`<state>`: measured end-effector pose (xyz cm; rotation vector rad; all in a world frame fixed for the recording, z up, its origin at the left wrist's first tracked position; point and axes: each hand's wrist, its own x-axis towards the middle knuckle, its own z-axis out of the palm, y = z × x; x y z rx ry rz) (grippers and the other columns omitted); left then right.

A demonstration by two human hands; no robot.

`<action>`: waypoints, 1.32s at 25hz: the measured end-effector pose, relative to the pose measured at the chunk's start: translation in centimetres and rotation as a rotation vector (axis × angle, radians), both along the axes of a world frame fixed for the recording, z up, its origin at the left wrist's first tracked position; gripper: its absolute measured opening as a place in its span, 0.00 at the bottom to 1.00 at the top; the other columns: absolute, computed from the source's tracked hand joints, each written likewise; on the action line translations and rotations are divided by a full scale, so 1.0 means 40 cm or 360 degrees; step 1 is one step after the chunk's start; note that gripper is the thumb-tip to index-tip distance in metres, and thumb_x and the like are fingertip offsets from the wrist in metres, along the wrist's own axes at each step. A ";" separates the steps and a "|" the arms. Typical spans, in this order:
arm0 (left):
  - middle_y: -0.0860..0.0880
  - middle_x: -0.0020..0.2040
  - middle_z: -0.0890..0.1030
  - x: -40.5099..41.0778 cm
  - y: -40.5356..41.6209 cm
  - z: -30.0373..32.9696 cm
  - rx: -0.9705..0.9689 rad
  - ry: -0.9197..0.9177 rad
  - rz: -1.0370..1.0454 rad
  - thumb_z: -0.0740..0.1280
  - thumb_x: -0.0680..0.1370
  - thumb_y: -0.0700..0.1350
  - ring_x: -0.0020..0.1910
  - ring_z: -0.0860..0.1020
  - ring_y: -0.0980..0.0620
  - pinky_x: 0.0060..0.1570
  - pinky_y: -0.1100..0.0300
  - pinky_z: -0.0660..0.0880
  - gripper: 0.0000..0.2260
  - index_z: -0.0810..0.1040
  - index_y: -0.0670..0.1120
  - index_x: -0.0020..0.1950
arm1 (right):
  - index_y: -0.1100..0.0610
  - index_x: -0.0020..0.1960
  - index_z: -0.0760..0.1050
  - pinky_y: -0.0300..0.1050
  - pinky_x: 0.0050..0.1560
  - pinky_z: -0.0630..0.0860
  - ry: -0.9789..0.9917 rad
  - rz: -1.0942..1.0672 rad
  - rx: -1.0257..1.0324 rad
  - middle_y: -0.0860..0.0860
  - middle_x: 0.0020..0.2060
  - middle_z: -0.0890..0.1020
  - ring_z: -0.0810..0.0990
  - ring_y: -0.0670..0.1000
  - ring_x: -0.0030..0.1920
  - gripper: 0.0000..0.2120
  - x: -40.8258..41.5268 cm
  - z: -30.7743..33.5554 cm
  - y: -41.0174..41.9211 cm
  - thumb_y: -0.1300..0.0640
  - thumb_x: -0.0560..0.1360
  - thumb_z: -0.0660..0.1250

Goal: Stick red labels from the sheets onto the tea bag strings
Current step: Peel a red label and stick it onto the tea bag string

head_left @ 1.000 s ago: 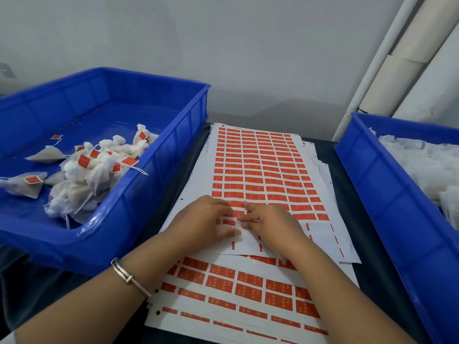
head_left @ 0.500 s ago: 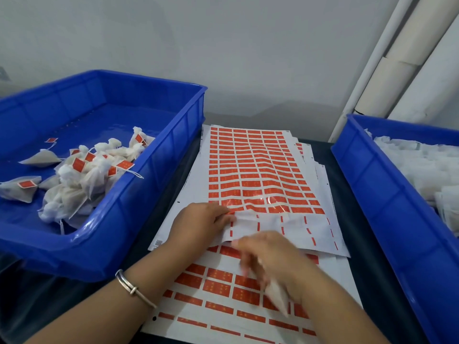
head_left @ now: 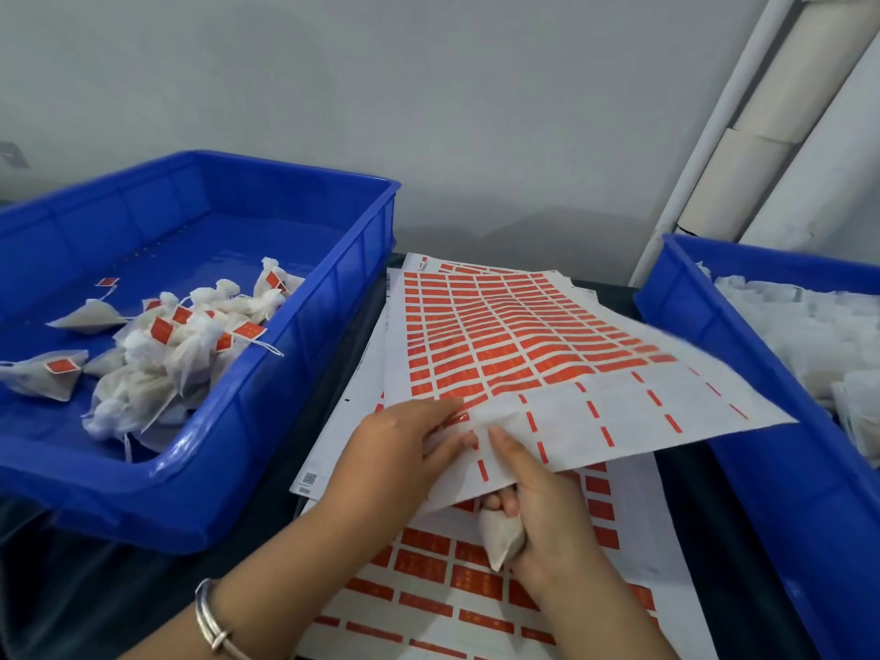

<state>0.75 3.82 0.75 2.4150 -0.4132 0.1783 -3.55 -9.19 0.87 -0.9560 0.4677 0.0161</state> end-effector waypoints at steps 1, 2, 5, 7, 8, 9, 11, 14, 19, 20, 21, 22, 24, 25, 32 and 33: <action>0.62 0.60 0.76 0.000 0.006 -0.001 0.0004 0.0039 0.0007 0.64 0.74 0.60 0.53 0.73 0.66 0.48 0.75 0.63 0.20 0.72 0.61 0.65 | 0.49 0.49 0.81 0.40 0.27 0.76 0.0040 0.0004 -0.0081 0.52 0.37 0.86 0.84 0.49 0.31 0.12 0.001 -0.004 -0.003 0.54 0.65 0.73; 0.63 0.58 0.77 0.000 0.010 -0.002 0.0000 0.0067 -0.0001 0.65 0.73 0.60 0.48 0.72 0.69 0.45 0.78 0.63 0.19 0.73 0.61 0.64 | 0.48 0.47 0.81 0.41 0.28 0.77 0.0077 0.0016 -0.0130 0.51 0.37 0.86 0.84 0.50 0.33 0.10 0.000 -0.008 -0.004 0.55 0.67 0.73; 0.67 0.47 0.76 0.002 0.016 0.002 -0.0037 0.0123 0.0018 0.68 0.72 0.58 0.39 0.70 0.73 0.36 0.80 0.65 0.14 0.78 0.61 0.58 | 0.52 0.49 0.80 0.38 0.24 0.73 0.0076 0.0060 -0.0158 0.49 0.29 0.82 0.80 0.46 0.24 0.10 -0.006 -0.014 0.001 0.55 0.68 0.71; 0.66 0.48 0.78 0.002 0.017 0.005 -0.0049 0.0156 0.0038 0.68 0.72 0.57 0.41 0.74 0.67 0.41 0.76 0.69 0.13 0.79 0.60 0.57 | 0.54 0.52 0.79 0.37 0.22 0.72 0.0055 0.0081 -0.0157 0.48 0.26 0.81 0.76 0.44 0.21 0.14 -0.008 -0.014 0.002 0.54 0.67 0.71; 0.64 0.51 0.79 0.002 0.016 0.006 -0.0037 0.0158 0.0038 0.68 0.73 0.56 0.43 0.75 0.65 0.43 0.75 0.70 0.13 0.79 0.60 0.57 | 0.55 0.52 0.79 0.37 0.22 0.72 0.0060 0.0084 -0.0175 0.48 0.26 0.81 0.76 0.44 0.21 0.14 -0.008 -0.016 0.001 0.54 0.68 0.71; 0.62 0.53 0.80 0.001 0.016 0.008 -0.0002 0.0148 0.0026 0.67 0.74 0.56 0.44 0.76 0.64 0.44 0.74 0.70 0.13 0.79 0.60 0.58 | 0.55 0.52 0.79 0.36 0.22 0.72 0.0071 0.0083 -0.0207 0.48 0.26 0.81 0.75 0.44 0.21 0.13 -0.008 -0.020 0.000 0.54 0.68 0.71; 0.61 0.54 0.80 -0.001 0.017 0.016 0.0158 0.0099 -0.0047 0.64 0.76 0.57 0.47 0.78 0.62 0.42 0.76 0.67 0.13 0.78 0.59 0.59 | 0.54 0.52 0.79 0.36 0.23 0.71 0.0101 0.0077 -0.0301 0.48 0.27 0.82 0.75 0.44 0.21 0.13 -0.007 -0.029 -0.002 0.52 0.68 0.72; 0.60 0.55 0.79 -0.001 0.019 0.034 0.0393 0.0022 -0.0173 0.58 0.78 0.58 0.48 0.78 0.61 0.42 0.76 0.68 0.14 0.77 0.59 0.60 | 0.52 0.50 0.80 0.36 0.24 0.72 0.0119 0.0078 -0.0450 0.48 0.28 0.82 0.76 0.44 0.21 0.19 -0.009 -0.036 -0.001 0.46 0.62 0.73; 0.59 0.58 0.77 0.003 0.019 0.049 0.0486 0.0065 -0.0212 0.55 0.80 0.57 0.51 0.77 0.59 0.48 0.69 0.71 0.15 0.74 0.58 0.62 | 0.46 0.48 0.77 0.34 0.25 0.72 0.0182 0.0084 -0.0727 0.44 0.31 0.84 0.82 0.45 0.28 0.21 -0.010 -0.038 0.004 0.39 0.59 0.70; 0.59 0.58 0.77 0.002 0.018 0.047 0.0503 0.0046 -0.0217 0.55 0.80 0.57 0.52 0.77 0.59 0.48 0.69 0.71 0.15 0.74 0.58 0.63 | 0.46 0.48 0.76 0.34 0.25 0.73 0.0190 0.0078 -0.0764 0.44 0.32 0.84 0.82 0.46 0.29 0.19 -0.008 -0.040 0.005 0.39 0.61 0.70; 0.58 0.58 0.77 0.000 0.018 0.044 0.0513 0.0032 -0.0218 0.54 0.80 0.57 0.52 0.77 0.59 0.48 0.69 0.70 0.15 0.73 0.58 0.63 | 0.45 0.48 0.75 0.34 0.26 0.73 0.0192 0.0065 -0.0788 0.44 0.32 0.83 0.82 0.46 0.30 0.16 -0.006 -0.042 0.006 0.41 0.64 0.70; 0.58 0.58 0.76 -0.002 0.018 0.041 0.0500 0.0033 -0.0212 0.54 0.80 0.57 0.52 0.77 0.59 0.48 0.69 0.70 0.15 0.73 0.58 0.63 | 0.44 0.47 0.74 0.34 0.26 0.72 0.0189 0.0048 -0.0806 0.43 0.32 0.83 0.82 0.46 0.31 0.13 -0.005 -0.042 0.006 0.42 0.66 0.70; 0.58 0.59 0.76 -0.003 0.019 0.036 0.0412 0.0083 -0.0205 0.57 0.79 0.56 0.53 0.77 0.59 0.51 0.68 0.72 0.14 0.74 0.58 0.63 | 0.44 0.47 0.74 0.34 0.26 0.72 0.0169 0.0037 -0.0813 0.43 0.31 0.82 0.81 0.45 0.29 0.10 -0.004 -0.045 0.003 0.44 0.69 0.70; 0.58 0.59 0.77 -0.003 0.020 0.035 0.0363 0.0111 -0.0204 0.60 0.78 0.57 0.53 0.76 0.59 0.53 0.68 0.73 0.15 0.74 0.58 0.63 | 0.45 0.47 0.75 0.34 0.26 0.72 0.0159 0.0045 -0.0795 0.43 0.30 0.82 0.81 0.44 0.27 0.09 -0.005 -0.046 0.002 0.44 0.69 0.70; 0.59 0.55 0.80 0.004 0.018 0.030 0.0234 0.0186 -0.0142 0.64 0.76 0.57 0.46 0.76 0.61 0.48 0.70 0.73 0.14 0.79 0.57 0.59 | 0.49 0.47 0.79 0.38 0.27 0.73 0.0122 0.0128 -0.0618 0.47 0.28 0.82 0.77 0.45 0.24 0.09 -0.006 -0.044 -0.010 0.47 0.68 0.72; 0.60 0.53 0.80 0.007 0.020 0.030 0.0188 0.0221 -0.0117 0.65 0.75 0.56 0.43 0.76 0.62 0.44 0.71 0.73 0.13 0.80 0.57 0.58 | 0.50 0.46 0.79 0.37 0.26 0.72 0.0113 0.0146 -0.0636 0.47 0.26 0.80 0.76 0.44 0.23 0.10 -0.007 -0.044 -0.012 0.47 0.68 0.72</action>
